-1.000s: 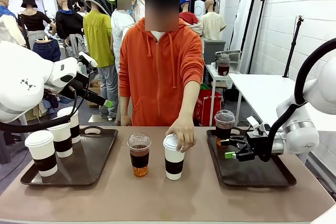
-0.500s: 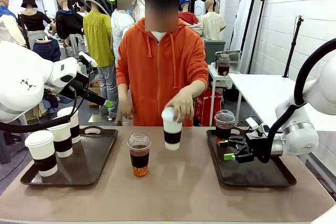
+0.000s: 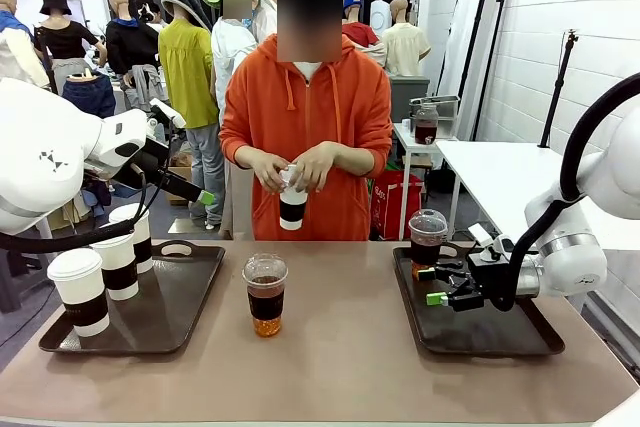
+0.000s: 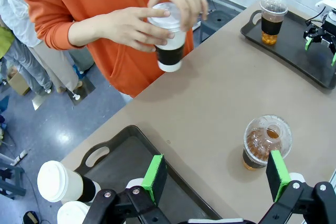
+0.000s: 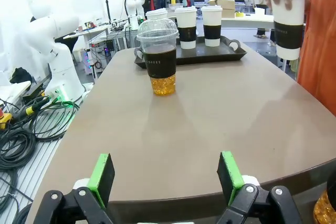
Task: Distribute the coffee onto the tray.
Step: Pick up another iced Americano from the middle of the table and place it on the right Handle tray.
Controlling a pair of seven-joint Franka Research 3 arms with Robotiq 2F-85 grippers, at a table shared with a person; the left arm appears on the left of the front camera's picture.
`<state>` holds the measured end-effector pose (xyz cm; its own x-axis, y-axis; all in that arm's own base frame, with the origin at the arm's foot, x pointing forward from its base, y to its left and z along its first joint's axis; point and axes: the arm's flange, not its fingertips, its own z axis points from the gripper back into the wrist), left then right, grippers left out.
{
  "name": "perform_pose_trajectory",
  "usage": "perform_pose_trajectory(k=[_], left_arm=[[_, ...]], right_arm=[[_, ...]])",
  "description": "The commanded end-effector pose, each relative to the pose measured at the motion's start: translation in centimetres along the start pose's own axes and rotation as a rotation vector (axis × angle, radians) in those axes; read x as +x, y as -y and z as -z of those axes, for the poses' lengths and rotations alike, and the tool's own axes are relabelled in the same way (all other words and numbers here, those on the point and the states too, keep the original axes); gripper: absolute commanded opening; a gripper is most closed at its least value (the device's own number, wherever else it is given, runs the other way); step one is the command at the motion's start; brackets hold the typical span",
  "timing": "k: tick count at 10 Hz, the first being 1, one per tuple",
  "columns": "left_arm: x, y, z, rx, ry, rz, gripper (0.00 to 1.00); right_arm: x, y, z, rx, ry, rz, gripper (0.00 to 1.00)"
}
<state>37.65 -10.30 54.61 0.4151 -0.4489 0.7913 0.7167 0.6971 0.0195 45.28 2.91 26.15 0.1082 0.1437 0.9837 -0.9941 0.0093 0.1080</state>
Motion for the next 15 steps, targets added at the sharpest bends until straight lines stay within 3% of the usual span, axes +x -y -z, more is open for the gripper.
perform_pose_trajectory(k=[1, 6, 15], left_arm=[[-0.1, -0.1, 0.0, -0.005, 0.000, -0.003, 1.00], [-0.1, -0.1, 0.0, -0.005, 0.000, -0.003, 1.00], [-0.1, -0.1, 0.0, -0.005, 0.000, -0.003, 1.00]], right_arm=[[0.1, 0.0, 0.1, 0.002, 0.001, -0.001, 1.00], [0.7, 0.2, 1.1, -0.016, 0.017, 0.014, 1.00], [4.3, 1.3, 12.1, -0.071, -0.005, 0.056, 1.00]])
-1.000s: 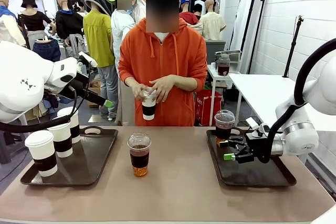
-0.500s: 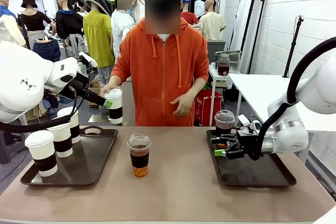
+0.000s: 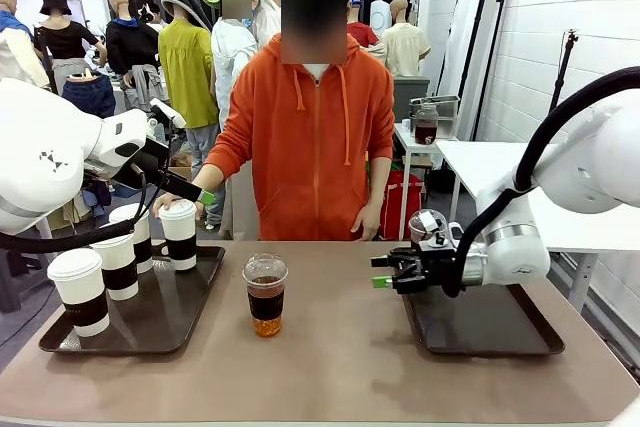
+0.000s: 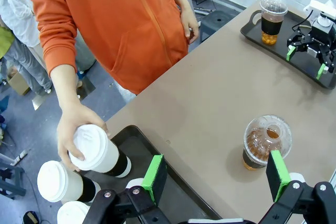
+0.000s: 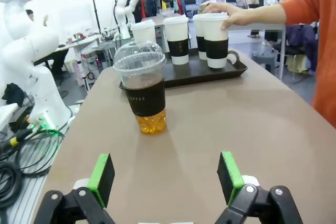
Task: Distribute the coffee onto the tray.
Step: Pick up another iced Americano from the middle of the table and place it on the right Handle tray.
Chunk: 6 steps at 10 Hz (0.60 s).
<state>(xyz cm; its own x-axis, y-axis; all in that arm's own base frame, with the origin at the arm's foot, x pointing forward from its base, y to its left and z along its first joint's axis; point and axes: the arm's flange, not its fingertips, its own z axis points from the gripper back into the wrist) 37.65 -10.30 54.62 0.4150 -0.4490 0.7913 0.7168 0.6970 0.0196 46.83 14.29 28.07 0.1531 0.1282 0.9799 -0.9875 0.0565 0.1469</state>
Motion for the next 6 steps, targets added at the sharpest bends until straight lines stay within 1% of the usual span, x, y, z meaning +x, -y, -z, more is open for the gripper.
perform_pose_trajectory(k=[1, 3, 5, 6], left_arm=[[-0.1, -0.1, 0.0, -0.005, 0.000, -0.004, 1.00], [-0.1, -0.1, 0.0, -0.005, 0.000, -0.004, 1.00], [-0.1, -0.1, 0.0, -0.005, 0.000, -0.004, 1.00], [-0.1, -0.1, 0.0, -0.005, 0.000, -0.004, 1.00]], right_arm=[[0.8, 0.1, 2.3, -0.023, -0.025, 0.011, 1.00], [1.1, 0.1, 3.9, -0.006, -0.031, 0.012, 1.00], [1.0, 0.4, 3.6, 0.022, -0.038, 0.008, 1.00], [1.0, -0.4, 3.7, 0.018, -0.030, -0.006, 1.00]])
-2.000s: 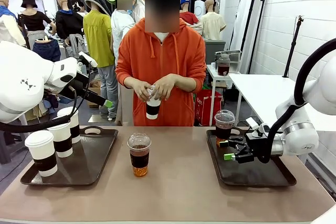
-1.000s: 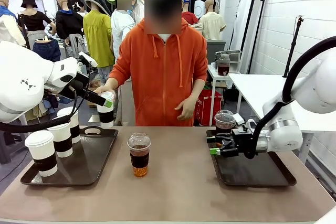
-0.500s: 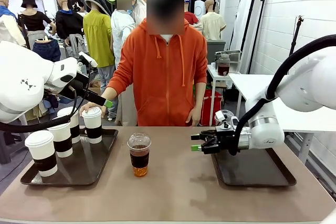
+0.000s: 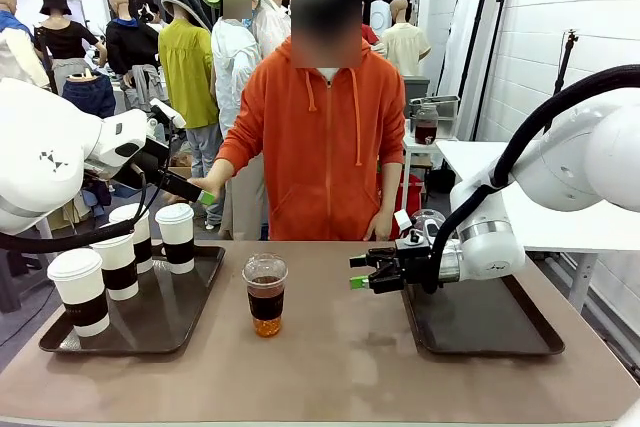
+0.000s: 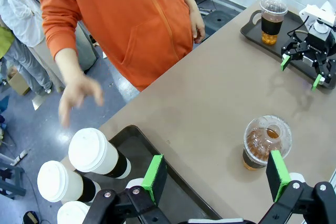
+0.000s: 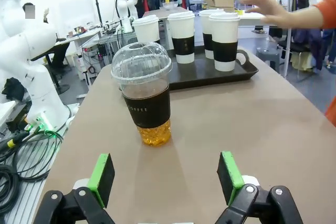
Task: Distribute the coffee onto the tray.
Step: Pick up another iced Americano from the middle of the table and place it on the right Handle tray.
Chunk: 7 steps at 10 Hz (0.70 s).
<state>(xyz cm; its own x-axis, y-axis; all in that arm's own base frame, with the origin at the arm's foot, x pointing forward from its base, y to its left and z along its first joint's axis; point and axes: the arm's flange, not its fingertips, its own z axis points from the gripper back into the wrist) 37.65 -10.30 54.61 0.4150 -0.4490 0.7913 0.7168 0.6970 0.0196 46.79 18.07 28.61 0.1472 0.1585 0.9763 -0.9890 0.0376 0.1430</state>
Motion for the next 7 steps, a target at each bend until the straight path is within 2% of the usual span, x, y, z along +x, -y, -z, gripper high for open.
perform_pose_trajectory(k=[1, 5, 7], left_arm=[[-0.1, -0.1, 0.0, -0.005, 0.000, -0.004, 1.00], [-0.1, -0.1, 0.0, -0.005, 0.000, -0.004, 1.00], [-0.1, -0.1, 0.0, -0.005, 0.000, -0.004, 1.00]], right_arm=[[-0.1, -0.1, 0.0, 0.000, 0.000, 0.000, 1.00], [0.0, 0.0, -0.1, -0.001, 0.000, 0.000, 1.00], [-0.3, -0.1, 2.4, -0.022, 0.035, 0.011, 1.00]])
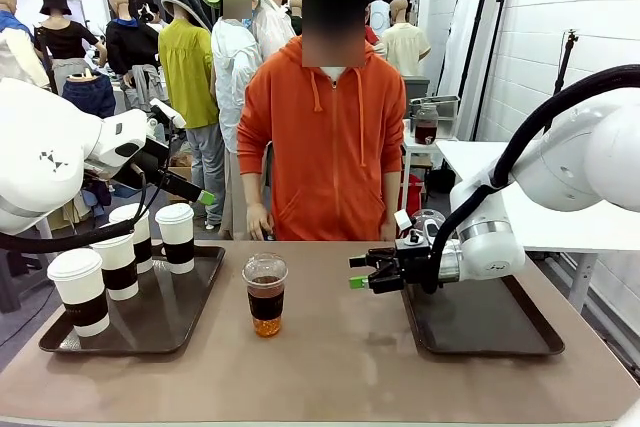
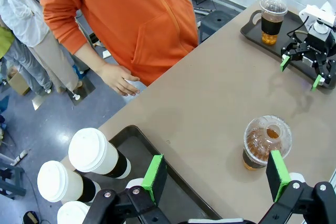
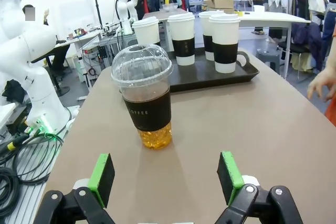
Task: Distribute the coffee onto the tray.
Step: Pick up another iced Americano from the middle of the table and place it on the right Handle tray.
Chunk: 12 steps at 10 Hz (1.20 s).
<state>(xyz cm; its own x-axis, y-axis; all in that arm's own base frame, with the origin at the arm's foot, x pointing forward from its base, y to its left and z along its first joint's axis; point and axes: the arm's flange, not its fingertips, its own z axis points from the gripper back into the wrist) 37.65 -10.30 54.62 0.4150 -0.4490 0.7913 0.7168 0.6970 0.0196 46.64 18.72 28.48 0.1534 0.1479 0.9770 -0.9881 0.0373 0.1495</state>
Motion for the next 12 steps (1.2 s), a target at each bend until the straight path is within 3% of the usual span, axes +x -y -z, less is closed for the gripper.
perform_pose_trajectory(k=[1, 7, 12], left_arm=[[-0.1, -0.1, 0.0, -0.005, 0.000, -0.004, 1.00], [-0.1, -0.1, 0.0, -0.005, 0.000, -0.004, 1.00], [-0.1, -0.1, 0.0, -0.005, 0.000, -0.004, 1.00]], right_arm=[[-0.5, -0.1, 3.1, -0.013, 0.029, 0.007, 1.00], [-1.2, -1.2, 8.3, 0.077, 0.040, -0.080, 1.00], [-2.4, -1.1, 10.9, 0.078, 0.049, -0.070, 1.00]])
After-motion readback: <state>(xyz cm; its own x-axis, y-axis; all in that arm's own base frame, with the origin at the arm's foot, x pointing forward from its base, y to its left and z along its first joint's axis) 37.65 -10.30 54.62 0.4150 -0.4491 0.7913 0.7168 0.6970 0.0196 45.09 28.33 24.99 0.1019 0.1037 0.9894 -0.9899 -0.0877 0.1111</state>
